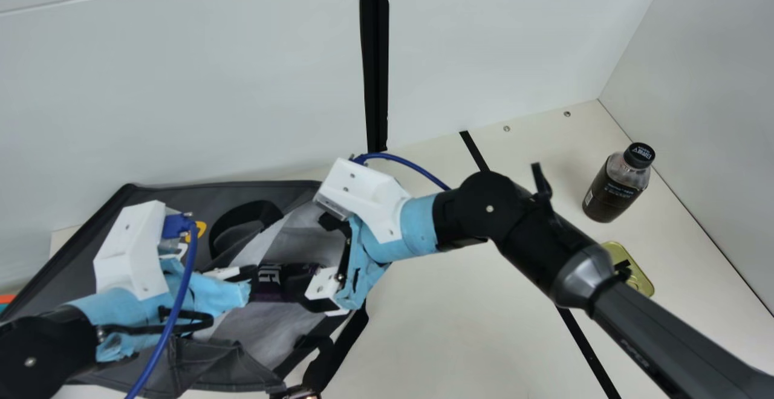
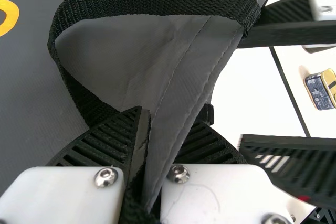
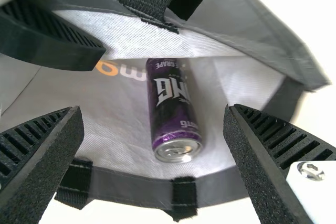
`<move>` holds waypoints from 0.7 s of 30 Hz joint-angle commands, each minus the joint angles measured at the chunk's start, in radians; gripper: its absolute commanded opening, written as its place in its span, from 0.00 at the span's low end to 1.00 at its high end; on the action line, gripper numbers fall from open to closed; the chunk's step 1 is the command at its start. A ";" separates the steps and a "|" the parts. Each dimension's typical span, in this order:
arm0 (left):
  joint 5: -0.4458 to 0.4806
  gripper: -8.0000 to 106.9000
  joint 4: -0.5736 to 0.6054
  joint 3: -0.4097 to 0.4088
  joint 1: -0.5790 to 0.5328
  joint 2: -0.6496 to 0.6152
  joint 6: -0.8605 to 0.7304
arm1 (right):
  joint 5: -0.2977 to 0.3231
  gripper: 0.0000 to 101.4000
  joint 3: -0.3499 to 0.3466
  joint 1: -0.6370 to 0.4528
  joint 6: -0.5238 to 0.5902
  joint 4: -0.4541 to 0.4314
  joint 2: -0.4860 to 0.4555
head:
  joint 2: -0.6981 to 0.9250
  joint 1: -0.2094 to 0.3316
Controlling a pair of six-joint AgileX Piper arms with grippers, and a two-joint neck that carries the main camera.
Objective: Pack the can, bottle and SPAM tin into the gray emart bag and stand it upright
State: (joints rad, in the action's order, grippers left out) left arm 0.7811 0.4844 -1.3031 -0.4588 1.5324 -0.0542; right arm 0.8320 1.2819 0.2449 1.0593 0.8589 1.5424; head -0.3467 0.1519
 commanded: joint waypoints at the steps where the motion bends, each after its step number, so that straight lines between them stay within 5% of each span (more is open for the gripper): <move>1: 0.000 0.00 0.000 0.000 0.000 0.000 0.000 | -0.003 0.94 -0.008 -0.014 0.012 0.004 -0.020 | -0.002 0.023; 21: 0.000 0.00 0.000 0.000 0.000 0.000 0.000 | 0.048 0.94 -0.031 -0.166 0.026 0.003 -0.176 | -0.002 0.023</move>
State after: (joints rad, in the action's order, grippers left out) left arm 0.7811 0.4844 -1.3031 -0.4588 1.5324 -0.0542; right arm 0.8802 1.2494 0.0851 1.0881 0.8676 1.3713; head -0.3482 0.1519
